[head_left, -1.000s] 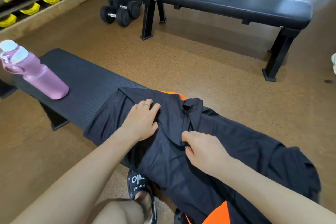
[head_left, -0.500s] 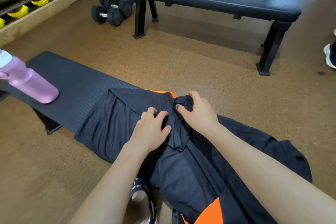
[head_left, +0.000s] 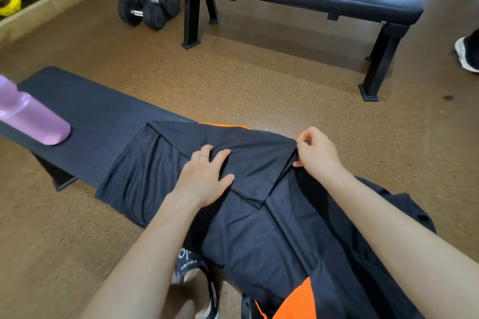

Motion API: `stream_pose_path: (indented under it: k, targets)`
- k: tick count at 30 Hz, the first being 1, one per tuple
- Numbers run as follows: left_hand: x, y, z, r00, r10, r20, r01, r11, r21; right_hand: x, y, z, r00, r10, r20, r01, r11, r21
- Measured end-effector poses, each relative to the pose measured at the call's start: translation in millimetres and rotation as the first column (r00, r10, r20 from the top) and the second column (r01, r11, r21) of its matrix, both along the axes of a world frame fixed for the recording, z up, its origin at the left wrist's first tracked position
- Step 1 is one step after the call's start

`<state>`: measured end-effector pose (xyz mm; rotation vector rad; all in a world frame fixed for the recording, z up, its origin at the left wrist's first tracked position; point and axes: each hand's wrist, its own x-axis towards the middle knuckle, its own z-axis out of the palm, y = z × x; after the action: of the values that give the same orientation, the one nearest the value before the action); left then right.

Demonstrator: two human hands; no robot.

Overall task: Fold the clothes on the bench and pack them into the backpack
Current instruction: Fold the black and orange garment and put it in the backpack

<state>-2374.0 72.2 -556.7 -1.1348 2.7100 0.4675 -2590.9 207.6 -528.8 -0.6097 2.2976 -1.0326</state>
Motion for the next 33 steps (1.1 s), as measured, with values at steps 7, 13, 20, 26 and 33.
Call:
stream_pose_path:
  k: [7, 13, 20, 26, 33]
  targets:
    - [4, -6, 0, 0.997, 0.073, -0.009, -0.073, 0.997, 0.016, -15, -4, -15, 0.994, -0.026, 0.109, 0.028, 0.999, -0.017]
    - [22, -19, -1, 0.991, 0.126, -0.036, -0.122, 0.989, 0.081, -3, -7, -13, 0.865, 0.385, -0.321, -0.248, 0.885, 0.394]
    - [67, -28, -3, 0.969, 0.244, -0.027, -0.243, 0.969, 0.040, 82, 30, -24, 0.693, 0.466, -0.550, -0.447, 0.876, 0.180]
    - [54, 32, 6, 0.993, 0.032, -0.113, -0.044, 0.994, -0.105, 65, 119, -45, 0.723, 0.391, -0.569, -0.301, 0.920, 0.249]
    - [0, 180, 27, 0.876, -0.454, -0.162, 0.468, 0.881, 0.063, 28, 214, -34, 0.609, 0.475, -0.636, -0.227, 0.872, 0.433]
